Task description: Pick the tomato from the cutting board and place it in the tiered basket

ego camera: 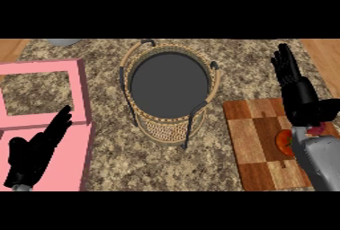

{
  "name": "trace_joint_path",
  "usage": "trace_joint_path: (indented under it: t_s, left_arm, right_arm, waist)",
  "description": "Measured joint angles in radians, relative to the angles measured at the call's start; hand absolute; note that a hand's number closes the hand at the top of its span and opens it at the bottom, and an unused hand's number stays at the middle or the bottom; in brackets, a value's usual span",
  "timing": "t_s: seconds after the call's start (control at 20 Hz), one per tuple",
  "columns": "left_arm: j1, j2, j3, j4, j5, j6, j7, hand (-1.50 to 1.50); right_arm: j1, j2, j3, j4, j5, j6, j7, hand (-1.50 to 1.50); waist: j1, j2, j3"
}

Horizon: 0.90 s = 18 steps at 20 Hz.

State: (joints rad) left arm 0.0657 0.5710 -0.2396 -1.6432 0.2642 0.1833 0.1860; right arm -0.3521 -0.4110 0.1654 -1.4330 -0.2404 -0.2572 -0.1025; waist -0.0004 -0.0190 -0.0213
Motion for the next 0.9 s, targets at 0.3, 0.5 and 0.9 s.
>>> trace_joint_path:
  t_s: [0.3, 0.5, 0.9]
  left_arm:
    - [-0.064, -0.089, -0.014, 0.03, -0.004, -0.012, -0.111, 0.0]
    - [-0.089, -0.149, -0.038, 0.062, 0.01, -0.041, -0.177, 0.0]
    - [-0.163, -0.242, -0.051, 0.208, -0.013, -0.071, -0.263, 0.0]
  right_arm:
    - [-0.007, 0.055, -0.131, 0.074, 0.053, -0.26, 0.011, -1.5]
    - [0.003, 0.104, -0.215, 0.174, 0.108, -0.473, -0.009, -1.5]
    - [0.031, 0.142, -0.163, 0.157, 0.304, -0.703, -0.025, -1.5]
  waist:
    - [-0.016, 0.02, 0.015]
    - [-0.017, 0.029, 0.017]
    - [-0.016, 0.018, 0.018]
